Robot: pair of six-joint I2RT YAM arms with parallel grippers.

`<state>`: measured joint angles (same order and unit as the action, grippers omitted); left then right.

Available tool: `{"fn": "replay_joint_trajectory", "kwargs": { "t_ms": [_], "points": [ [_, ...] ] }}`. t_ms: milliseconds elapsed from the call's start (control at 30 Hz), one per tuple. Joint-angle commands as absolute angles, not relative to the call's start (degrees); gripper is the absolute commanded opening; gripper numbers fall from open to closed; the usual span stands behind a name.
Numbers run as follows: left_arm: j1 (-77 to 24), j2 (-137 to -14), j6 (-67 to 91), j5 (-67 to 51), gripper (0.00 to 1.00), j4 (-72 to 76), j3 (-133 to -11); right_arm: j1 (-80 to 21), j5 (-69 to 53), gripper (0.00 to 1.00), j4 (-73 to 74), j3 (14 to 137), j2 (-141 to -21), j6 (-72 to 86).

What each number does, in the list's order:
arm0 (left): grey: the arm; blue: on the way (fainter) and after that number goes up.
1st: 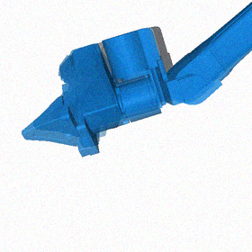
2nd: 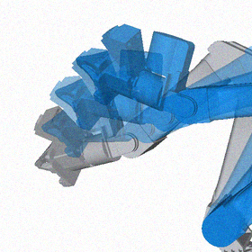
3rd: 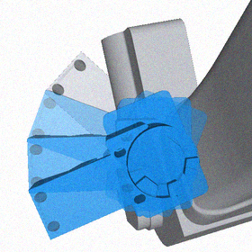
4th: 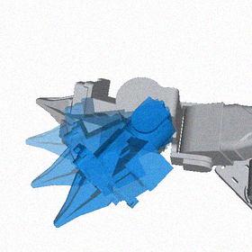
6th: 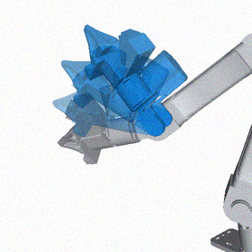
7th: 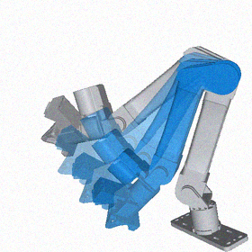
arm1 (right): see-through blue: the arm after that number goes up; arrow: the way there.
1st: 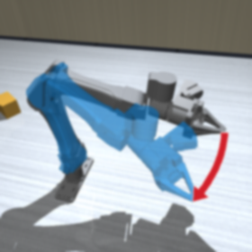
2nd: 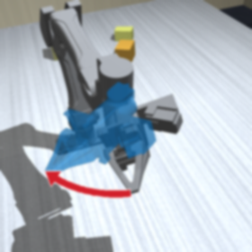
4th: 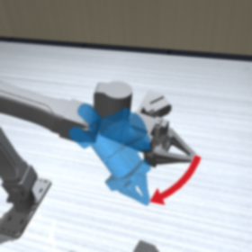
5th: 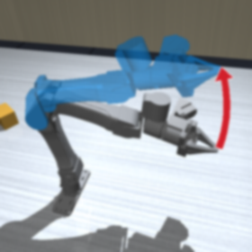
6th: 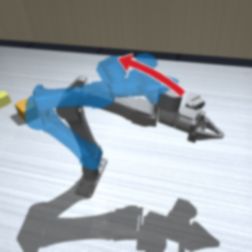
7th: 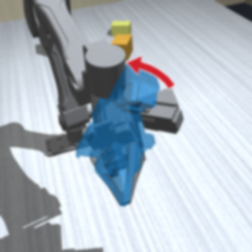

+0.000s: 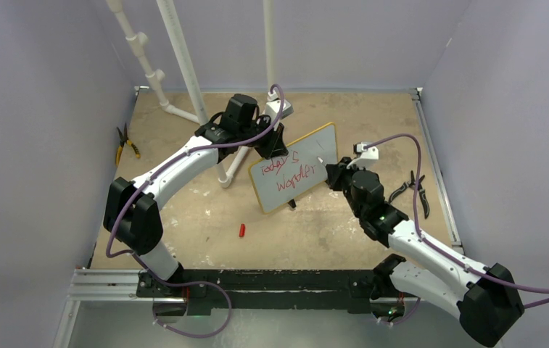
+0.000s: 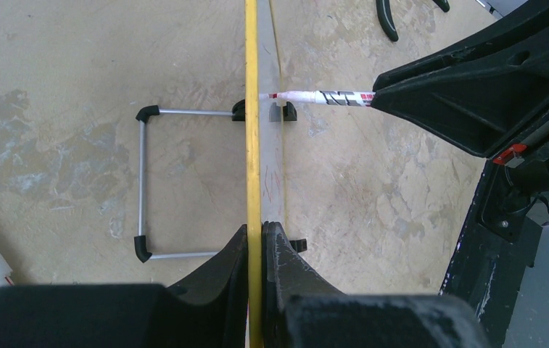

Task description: Write a sentence on the whiteboard

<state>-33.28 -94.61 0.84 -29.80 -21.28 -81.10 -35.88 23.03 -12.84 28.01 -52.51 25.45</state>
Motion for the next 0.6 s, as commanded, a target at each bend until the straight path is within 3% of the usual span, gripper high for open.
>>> {"fn": "replay_joint_trajectory", "kwargs": {
  "t_ms": [0,567],
  "points": [
    [-33.3,-94.6,-0.4,-30.6,0.0,-20.7,-81.4,-35.7,21.6,0.0,-12.8,27.1,-52.2,26.7],
    [-33.3,-94.4,-0.5,-30.8,0.0,-20.7,-81.4,-35.7,20.9,0.0,-11.0,25.0,-56.4,30.8]
  ]
}}
